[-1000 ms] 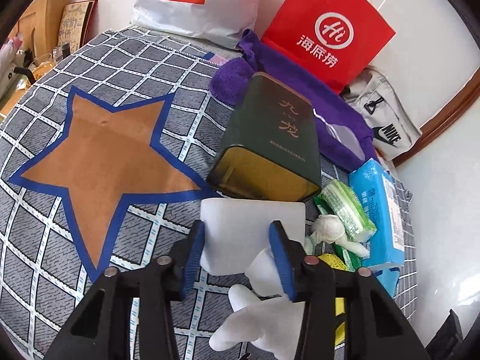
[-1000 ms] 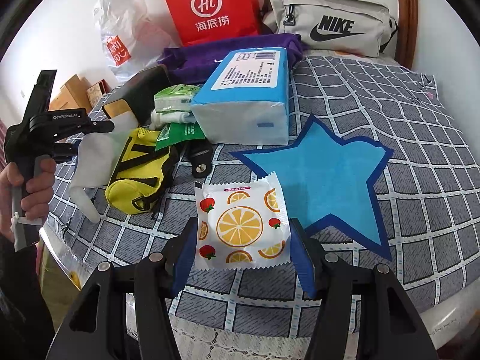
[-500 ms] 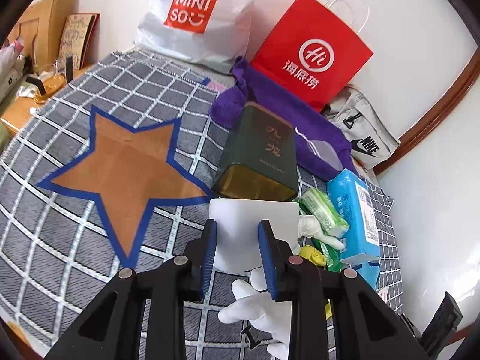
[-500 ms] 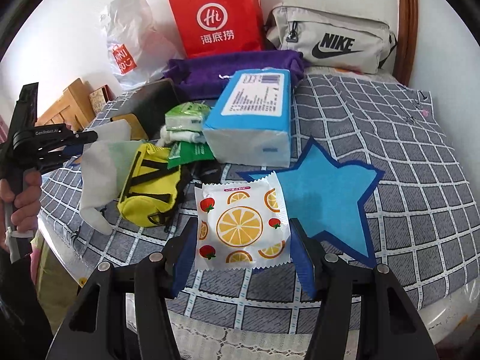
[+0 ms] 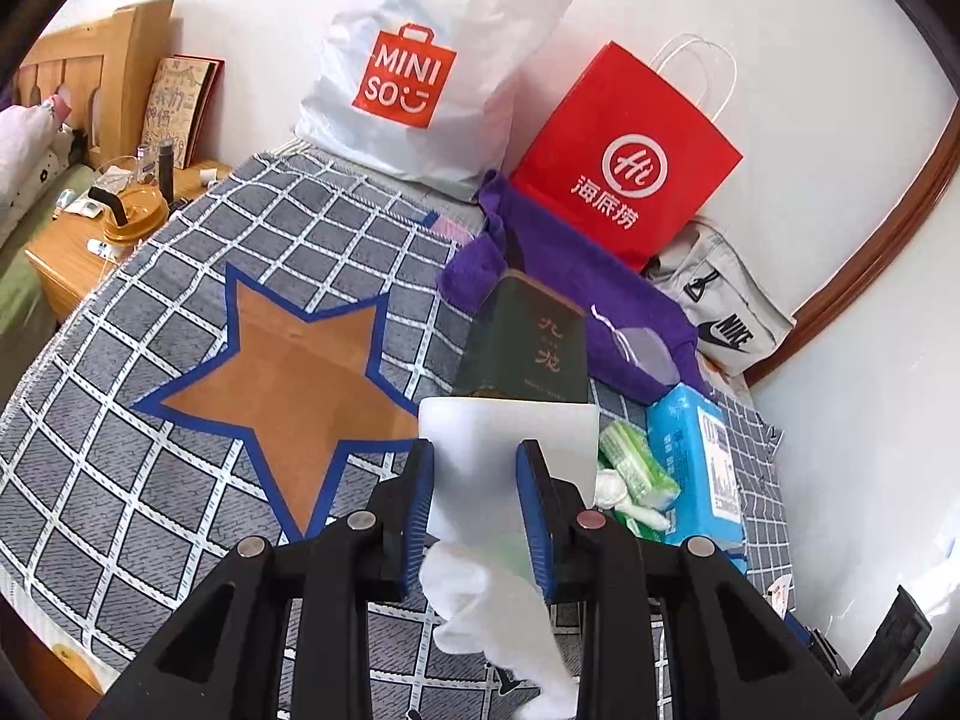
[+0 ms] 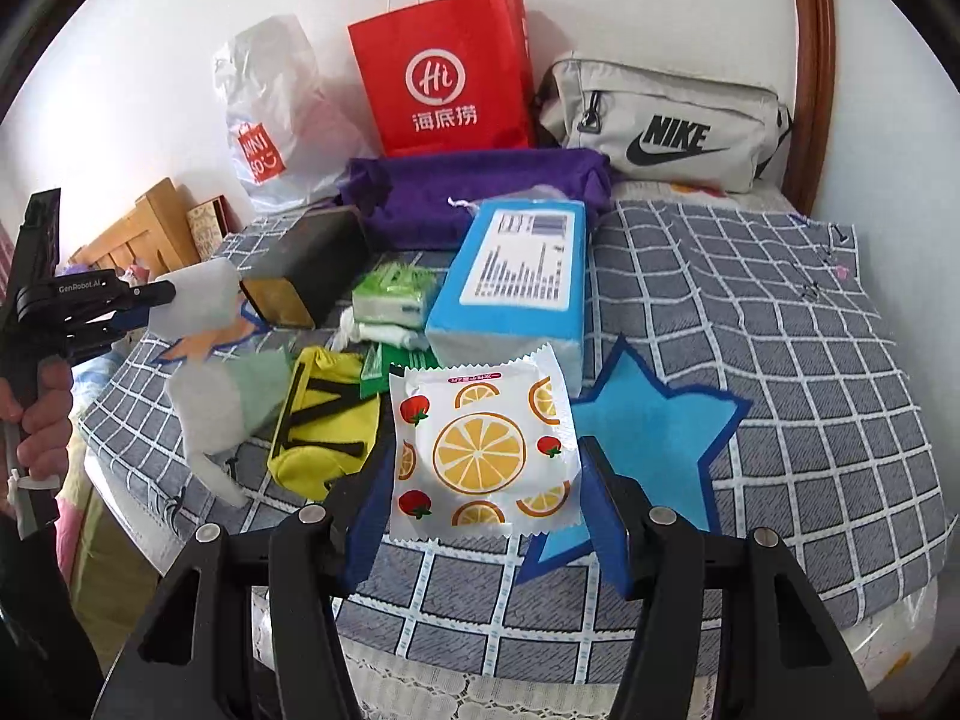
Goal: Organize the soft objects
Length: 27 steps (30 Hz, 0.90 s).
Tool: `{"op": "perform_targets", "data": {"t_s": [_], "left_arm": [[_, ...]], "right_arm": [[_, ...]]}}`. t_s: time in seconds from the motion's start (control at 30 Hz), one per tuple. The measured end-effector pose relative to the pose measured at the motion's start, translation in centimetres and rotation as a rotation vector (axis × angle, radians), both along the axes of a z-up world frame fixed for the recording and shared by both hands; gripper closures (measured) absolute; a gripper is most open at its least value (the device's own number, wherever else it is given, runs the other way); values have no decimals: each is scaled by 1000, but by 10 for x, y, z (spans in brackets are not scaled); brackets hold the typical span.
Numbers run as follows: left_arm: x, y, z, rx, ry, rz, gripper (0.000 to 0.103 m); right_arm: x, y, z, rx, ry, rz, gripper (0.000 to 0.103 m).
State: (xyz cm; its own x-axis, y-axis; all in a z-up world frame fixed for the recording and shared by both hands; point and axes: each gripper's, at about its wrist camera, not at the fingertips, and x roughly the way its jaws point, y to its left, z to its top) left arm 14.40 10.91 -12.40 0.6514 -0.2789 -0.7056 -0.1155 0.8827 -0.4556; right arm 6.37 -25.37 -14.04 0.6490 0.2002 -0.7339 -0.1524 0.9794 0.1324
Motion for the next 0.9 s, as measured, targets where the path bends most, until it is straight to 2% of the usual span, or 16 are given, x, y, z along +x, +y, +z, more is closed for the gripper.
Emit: {"op": "perform_targets", "data": {"t_s": [0.4,0.9], "left_arm": [[19,-5,31,5,-36,-21,76],[73,-23,37,12,-24,-63,76]], "right_arm": [[22,4,26,-1,-45,9,45],[89,5,51,4,-90,20,45]]}}
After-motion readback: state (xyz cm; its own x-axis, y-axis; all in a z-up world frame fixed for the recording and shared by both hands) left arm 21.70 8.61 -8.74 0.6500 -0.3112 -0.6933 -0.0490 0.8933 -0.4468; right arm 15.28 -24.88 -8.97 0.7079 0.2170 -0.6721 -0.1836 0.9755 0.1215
